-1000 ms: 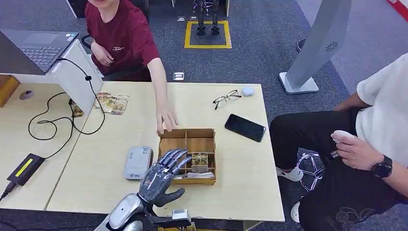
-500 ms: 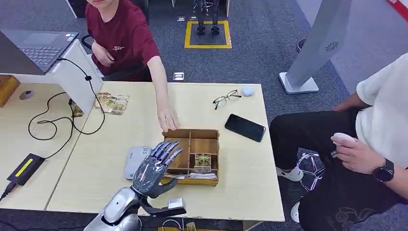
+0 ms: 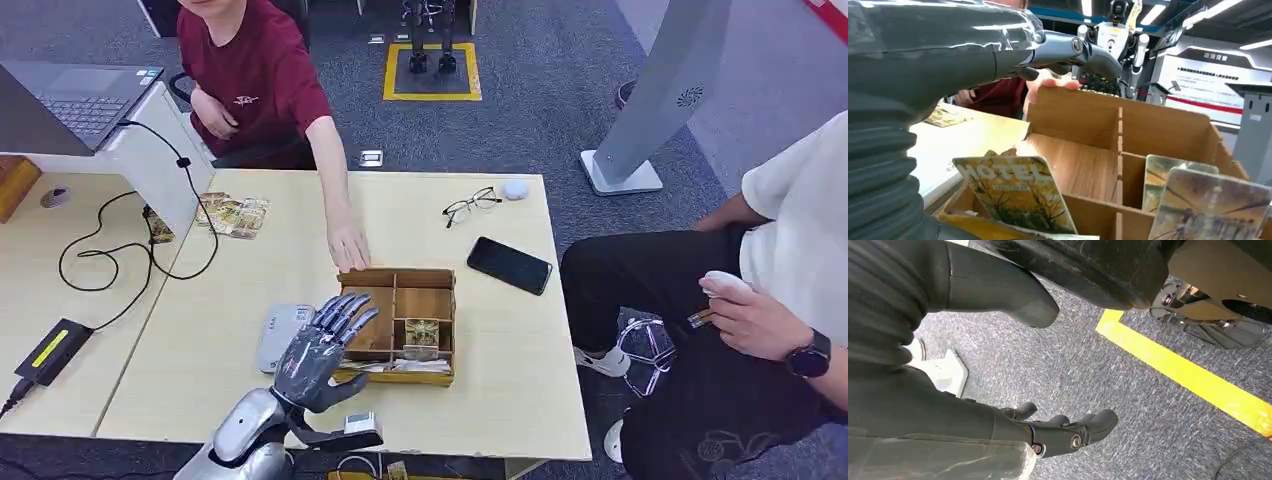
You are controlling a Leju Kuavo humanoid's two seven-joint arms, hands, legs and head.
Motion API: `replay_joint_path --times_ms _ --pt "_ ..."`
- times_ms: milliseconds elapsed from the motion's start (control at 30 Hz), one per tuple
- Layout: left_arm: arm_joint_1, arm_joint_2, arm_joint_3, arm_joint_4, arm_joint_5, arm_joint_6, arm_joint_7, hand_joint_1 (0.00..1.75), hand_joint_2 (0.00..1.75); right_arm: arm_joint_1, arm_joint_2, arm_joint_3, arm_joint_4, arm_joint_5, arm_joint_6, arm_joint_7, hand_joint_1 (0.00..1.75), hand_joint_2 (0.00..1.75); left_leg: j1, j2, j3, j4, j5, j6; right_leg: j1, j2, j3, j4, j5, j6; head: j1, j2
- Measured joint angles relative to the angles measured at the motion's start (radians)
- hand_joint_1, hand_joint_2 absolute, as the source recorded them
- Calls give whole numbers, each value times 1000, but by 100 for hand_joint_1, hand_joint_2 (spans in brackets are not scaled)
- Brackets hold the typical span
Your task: Pass the card to the sensor for recognition and then transmit it.
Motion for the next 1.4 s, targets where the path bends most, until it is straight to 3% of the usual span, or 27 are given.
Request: replay_joint_path --times_ms 300,333,367,867,933,1067,1100,1167,1233,1400 --pt "0 8 6 -17 8 0 -2 0 175 0 0 -4 0 0 -1 -2 0 175 0 0 0 0 0 0 0 0 0 0 0 0 0 0" --pt "1 8 6 -19 10 0 -3 168 175 0 0 -4 0 0 -1 -2 0 175 0 0 0 0 0 0 0 0 0 0 0 0 0 0" --pt "2 8 6 -21 14 -2 -5 175 175 0 0 -4 0 0 -1 -2 0 175 0 0 0 0 0 0 0 0 0 0 0 0 0 0" --pt "6 16 6 -24 44 -52 -15 175 175 0 0 -6 0 1 -2 -7 0 175 0 0 0 0 0 0 0 0 0 0 0 0 0 0" --pt "6 17 6 -24 44 -52 -15 164 175 0 0 -6 0 1 -2 -7 0 175 0 0 0 0 0 0 0 0 0 0 0 0 0 0" --pt "5 17 6 -24 50 -58 -16 166 175 0 0 -6 0 4 -3 -7 0 175 0 0 0 0 0 0 0 0 0 0 0 0 0 0" --pt "5 17 6 -24 52 -60 -16 157 175 0 0 -6 0 4 -3 -7 0 175 0 0 0 0 0 0 0 0 0 0 0 0 0 0" --pt "5 17 6 -24 54 -63 -16 157 175 0 0 -6 0 5 -3 -7 0 175 0 0 0 0 0 0 0 0 0 0 0 0 0 0" --pt "5 17 6 -25 56 -68 -20 175 175 0 0 -7 0 5 -5 -8 0 175 0 0 0 0 0 0 0 0 0 0 0 0 0 0" --pt "6 18 6 -26 62 -72 -31 175 175 0 0 -7 0 6 -4 -11 0 175 0 0 0 0 0 0 0 0 0 0 0 0 0 0"
